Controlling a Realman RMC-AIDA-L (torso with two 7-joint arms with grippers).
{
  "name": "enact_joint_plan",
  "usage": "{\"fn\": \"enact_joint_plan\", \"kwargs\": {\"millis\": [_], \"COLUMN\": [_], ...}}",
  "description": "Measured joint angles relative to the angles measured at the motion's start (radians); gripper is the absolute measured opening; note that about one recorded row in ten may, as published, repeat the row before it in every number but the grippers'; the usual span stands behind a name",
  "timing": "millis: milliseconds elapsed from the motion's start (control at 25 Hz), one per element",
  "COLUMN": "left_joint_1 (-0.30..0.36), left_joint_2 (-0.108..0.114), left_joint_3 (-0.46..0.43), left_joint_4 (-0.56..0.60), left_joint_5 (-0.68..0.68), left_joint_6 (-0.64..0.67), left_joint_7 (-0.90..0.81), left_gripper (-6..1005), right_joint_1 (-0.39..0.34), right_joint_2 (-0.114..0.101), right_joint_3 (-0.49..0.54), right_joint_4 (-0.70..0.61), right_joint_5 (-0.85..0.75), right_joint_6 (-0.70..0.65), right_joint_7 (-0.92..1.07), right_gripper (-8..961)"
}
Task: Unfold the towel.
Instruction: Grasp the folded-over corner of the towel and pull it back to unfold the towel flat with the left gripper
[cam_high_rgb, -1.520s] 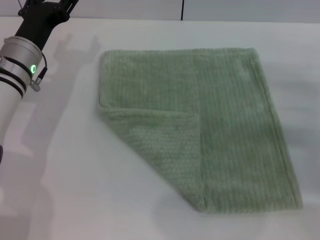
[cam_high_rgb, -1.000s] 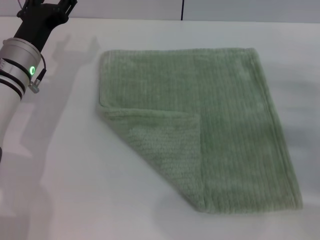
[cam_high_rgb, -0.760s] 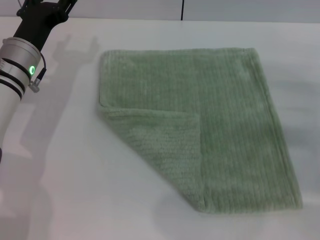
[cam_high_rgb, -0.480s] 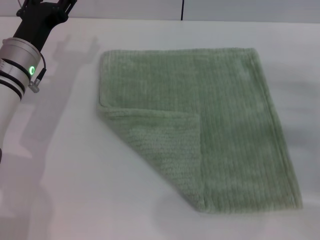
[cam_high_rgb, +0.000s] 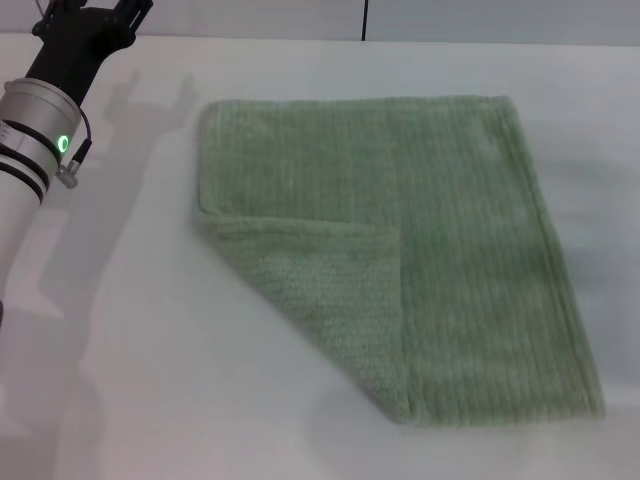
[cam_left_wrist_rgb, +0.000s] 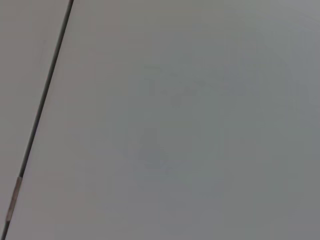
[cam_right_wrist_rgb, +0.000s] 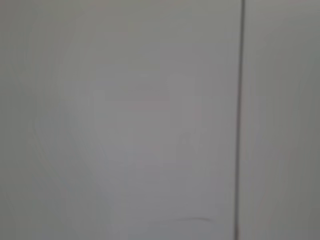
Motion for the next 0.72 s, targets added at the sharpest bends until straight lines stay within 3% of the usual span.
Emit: {"fn": "enact_joint_plan", "kwargs": {"millis": [40,200,400,560,720], "left_joint_1": [0.001,0.004,0.008,0.012,0.014], "left_joint_2": [0.0,0.0,0.0,0.001,0.002], "left_joint_3": [0.0,0.0,0.0,0.0,0.0], "left_joint_4": [-0.001,-0.001,0.003,0.007,0.009], "left_joint_5": [0.0,0.0,0.0,0.0,0.0], "left_joint_6": [0.0,0.007,0.008,0.009,0.011], "left_joint_7": [0.0,0.0,0.0,0.0,0.001], "left_gripper": [800,800,800,800,800], "right_joint_1": [0.0,-0.016,-0.063,-0.128,-0.142], "right_joint_2": [0.0,-0.007,-0.01,-0.001,0.0], "right_joint_3": [-0.004,0.006,0.08,0.178,0.311], "right_joint_4": [-0.013,-0.121,-0.37,-0.626,-0.799], "right_joint_5": [-0.003,-0.041,-0.061,-0.059,-0.054], "right_joint_6": [-0.011,-0.17,-0.529,-0.849,-1.215], "right_joint_7": [-0.001,-0.04,-0.232,-0.382,-0.391], "right_gripper": [599,432,268,159,64]}}
